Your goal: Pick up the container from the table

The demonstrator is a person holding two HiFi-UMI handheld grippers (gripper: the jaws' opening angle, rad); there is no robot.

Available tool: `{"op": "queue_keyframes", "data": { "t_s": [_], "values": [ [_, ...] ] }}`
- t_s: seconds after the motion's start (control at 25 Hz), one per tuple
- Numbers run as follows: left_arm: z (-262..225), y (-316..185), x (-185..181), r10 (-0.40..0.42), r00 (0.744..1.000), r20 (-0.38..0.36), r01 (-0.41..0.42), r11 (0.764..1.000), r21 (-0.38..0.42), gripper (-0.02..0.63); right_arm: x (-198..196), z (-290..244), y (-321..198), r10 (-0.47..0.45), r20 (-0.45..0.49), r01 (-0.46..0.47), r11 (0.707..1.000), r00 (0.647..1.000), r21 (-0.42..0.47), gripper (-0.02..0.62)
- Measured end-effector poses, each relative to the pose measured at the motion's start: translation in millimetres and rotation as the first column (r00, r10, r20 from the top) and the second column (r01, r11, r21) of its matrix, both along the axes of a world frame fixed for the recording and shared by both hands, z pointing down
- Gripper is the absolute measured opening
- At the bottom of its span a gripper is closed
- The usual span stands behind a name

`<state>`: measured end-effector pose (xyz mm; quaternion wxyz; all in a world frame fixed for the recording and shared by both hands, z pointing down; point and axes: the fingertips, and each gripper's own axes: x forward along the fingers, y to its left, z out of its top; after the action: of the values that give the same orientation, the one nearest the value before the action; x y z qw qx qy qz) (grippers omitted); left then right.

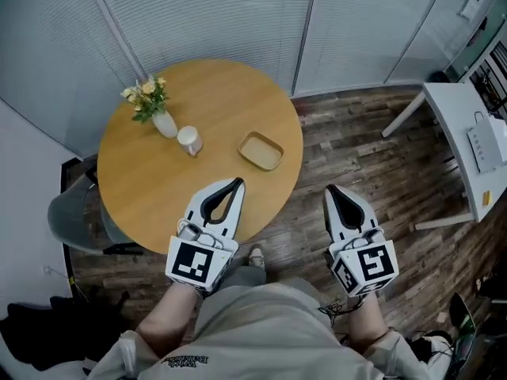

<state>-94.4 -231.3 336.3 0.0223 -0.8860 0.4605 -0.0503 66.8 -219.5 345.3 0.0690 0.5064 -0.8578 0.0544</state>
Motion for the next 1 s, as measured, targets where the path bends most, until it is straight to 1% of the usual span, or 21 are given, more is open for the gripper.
{"op": "queue_keyframes", "data": {
  "t_s": [0.12,0.28,0.44,0.56,0.72,0.88,1.0],
  "values": [
    [1.7,-9.5,-2.8,0.016,1.0,-0.026,-0.016,1.0,-0.007,0.02,-8.5,-0.3,-12.7,-0.002,-0.003,0.002,1.0,1.0,0.0,0.032],
    [3.5,-19.3,-9.1,0.008,0.999,-0.039,-0.009,1.0,-0.008,0.02,-16.2,2.3,-23.5,-0.011,-0.01,0.01,1.0,1.0,-0.009,0.032],
    [6.4,-26.5,-11.2,-0.01,1.0,-0.022,0.009,1.0,-0.017,0.02,-15.7,4.1,-32.0,-0.021,-0.015,0.021,1.0,1.0,-0.017,0.032],
    [8.2,-32.7,-7.0,-0.019,0.999,-0.03,0.018,0.999,-0.027,0.02,-12.7,7.0,-40.8,-0.037,-0.014,0.037,0.999,0.999,-0.025,0.032],
    [10.4,-41.4,-2.7,-0.047,0.999,-0.022,0.046,0.998,-0.036,0.02,-7.7,11.6,-53.2,-0.068,-0.018,0.068,0.997,0.997,-0.039,0.032],
    [7.3,-51.1,-3.4,-0.086,0.996,-0.024,0.085,0.996,-0.03,0.02,-5.3,15.1,-68.1,-0.096,-0.014,0.095,0.994,0.995,-0.049,0.032],
    [8.7,-54.5,-0.1,-0.101,0.995,-0.02,0.1,0.994,-0.035,0.02,-1.1,14.8,-76.2,-0.113,-0.017,0.112,0.993,0.994,-0.045,0.032]
  ]
}}
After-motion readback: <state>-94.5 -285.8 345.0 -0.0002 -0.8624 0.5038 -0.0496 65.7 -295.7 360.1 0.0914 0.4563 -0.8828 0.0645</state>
